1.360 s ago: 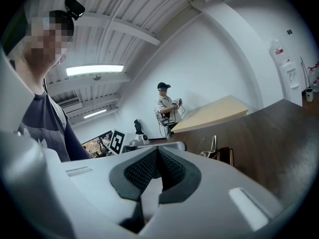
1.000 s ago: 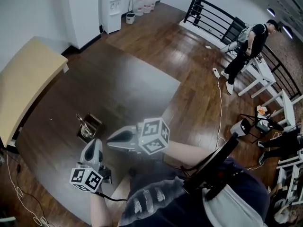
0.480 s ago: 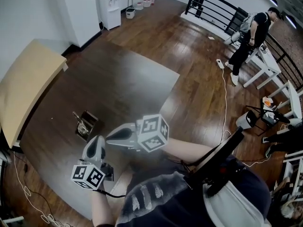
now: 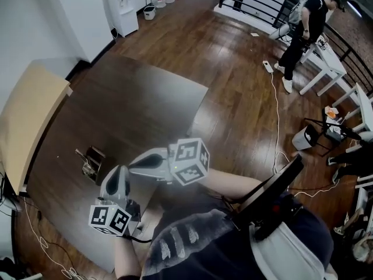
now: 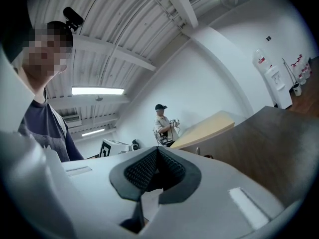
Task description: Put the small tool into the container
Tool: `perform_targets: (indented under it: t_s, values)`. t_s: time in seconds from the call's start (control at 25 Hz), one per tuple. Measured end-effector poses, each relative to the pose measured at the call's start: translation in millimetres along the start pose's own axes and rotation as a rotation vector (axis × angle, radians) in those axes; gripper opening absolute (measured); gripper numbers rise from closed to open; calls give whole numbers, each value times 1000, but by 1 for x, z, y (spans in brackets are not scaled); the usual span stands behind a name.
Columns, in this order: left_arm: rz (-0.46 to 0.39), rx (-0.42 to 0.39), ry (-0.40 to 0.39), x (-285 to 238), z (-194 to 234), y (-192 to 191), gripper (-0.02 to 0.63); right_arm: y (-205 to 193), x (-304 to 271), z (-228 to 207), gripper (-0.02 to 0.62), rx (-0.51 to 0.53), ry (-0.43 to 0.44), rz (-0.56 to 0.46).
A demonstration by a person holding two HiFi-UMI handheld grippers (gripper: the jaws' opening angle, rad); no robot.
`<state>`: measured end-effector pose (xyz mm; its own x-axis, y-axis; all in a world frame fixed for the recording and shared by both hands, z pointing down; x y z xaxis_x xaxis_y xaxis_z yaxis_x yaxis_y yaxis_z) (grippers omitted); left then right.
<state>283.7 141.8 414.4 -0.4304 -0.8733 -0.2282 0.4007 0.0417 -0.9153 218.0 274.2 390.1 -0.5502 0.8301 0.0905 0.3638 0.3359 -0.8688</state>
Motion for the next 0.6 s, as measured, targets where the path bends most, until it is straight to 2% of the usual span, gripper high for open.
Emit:
perform_targets:
  t_s: [0.32,0.48,0.6]
  values:
    - [31,-7,-16,-27,-53,-11,2,7,64,5,2,-15,9,-121]
    - [-5,-2,12,-35,-81,-10,2,9,98,10,2,-16,12,-156]
    - [-35,-32,30,-37,-101,-8,2,12,121,14,2,-18,22,-190]
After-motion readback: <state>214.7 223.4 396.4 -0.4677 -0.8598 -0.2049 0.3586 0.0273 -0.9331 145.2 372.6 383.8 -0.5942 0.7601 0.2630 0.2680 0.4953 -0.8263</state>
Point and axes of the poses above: the fingertips, and each gripper's own axes: x backward along the fingers, z to its left, y out of its top, the point moved 8 cm from there along x, backward along the fingers, and after that the axes turned 13 degrees about y, right-handed, at the moved point
